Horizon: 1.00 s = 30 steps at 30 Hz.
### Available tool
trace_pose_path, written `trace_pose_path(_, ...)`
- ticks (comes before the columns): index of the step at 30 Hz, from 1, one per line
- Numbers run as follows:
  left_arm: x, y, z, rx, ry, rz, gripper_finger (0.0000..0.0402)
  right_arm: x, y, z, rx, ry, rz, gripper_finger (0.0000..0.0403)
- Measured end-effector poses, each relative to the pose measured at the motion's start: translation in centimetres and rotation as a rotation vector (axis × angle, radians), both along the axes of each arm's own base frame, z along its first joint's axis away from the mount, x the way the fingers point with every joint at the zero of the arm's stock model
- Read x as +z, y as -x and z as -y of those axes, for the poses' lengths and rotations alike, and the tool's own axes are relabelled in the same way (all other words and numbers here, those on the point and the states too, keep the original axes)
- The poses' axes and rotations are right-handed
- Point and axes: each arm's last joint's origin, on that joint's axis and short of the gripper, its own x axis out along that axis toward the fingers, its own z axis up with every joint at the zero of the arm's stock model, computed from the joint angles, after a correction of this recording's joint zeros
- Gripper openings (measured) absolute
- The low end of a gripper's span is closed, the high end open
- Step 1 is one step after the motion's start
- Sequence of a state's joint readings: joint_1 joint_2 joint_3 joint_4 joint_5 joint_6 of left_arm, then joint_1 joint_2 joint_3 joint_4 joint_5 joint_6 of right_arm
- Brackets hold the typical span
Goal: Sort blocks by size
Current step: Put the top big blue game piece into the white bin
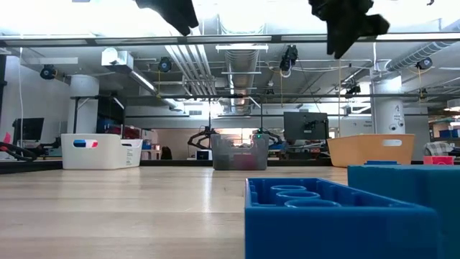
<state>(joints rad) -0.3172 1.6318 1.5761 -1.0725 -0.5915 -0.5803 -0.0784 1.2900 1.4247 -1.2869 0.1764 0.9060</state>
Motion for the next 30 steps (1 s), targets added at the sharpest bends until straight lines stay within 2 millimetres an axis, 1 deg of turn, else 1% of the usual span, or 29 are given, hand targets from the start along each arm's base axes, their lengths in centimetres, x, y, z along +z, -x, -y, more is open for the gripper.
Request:
trace_pose_path(2,0.0,0.0,0.0,0.002,0.001,0.001,0.0194,-0.7,-0.1,-1.2,0.001,-0.019,-0.013,0.0084)
trace_pose_path(4,0.0,0.0,0.0,0.005,0.004,0.003,0.0194,-1.8,0.0,-2.0,-0.020,-0.036,-0.043,0.0082)
trace_pose_path(7,0.0,0.0,0.1,0.005,0.019,0.002,0.0194,-3.9,0.4,-2.4,-0.086,-0.060,-0.107,0.0085)
trace_pose_path(10,-0.1,0.2,0.1,0.014,0.044,-0.017,0.0194,-6.1,1.0,-2.4,-0.123,-0.083,-0.186,0.0099)
trace_pose_path(16,-0.4,0.8,-0.1,0.060,0.052,-0.067,0.0194,-11.4,2.6,-1.0,-0.210,-0.109,-0.325,0.0157)
trace_pose_path(18,-0.5,0.9,-0.1,0.061,0.051,-0.073,0.0194,-13.0,3.0,-0.5,-0.231,-0.114,-0.335,0.0180)
trace_pose_path(21,-0.5,0.9,-0.1,0.061,0.051,-0.072,0.0194,-15.2,3.2,0.2,-0.242,-0.119,-0.293,0.0213)
trace_pose_path(25,-0.5,0.9,-0.1,0.061,0.051,-0.072,0.0194,-17.0,3.2,1.0,-0.271,-0.139,-0.210,0.0247)
trace_pose_path(30,-0.5,0.9,-0.1,0.061,0.051,-0.071,0.0194,-18.1,3.7,2.0,-0.318,-0.146,-0.197,0.0273)
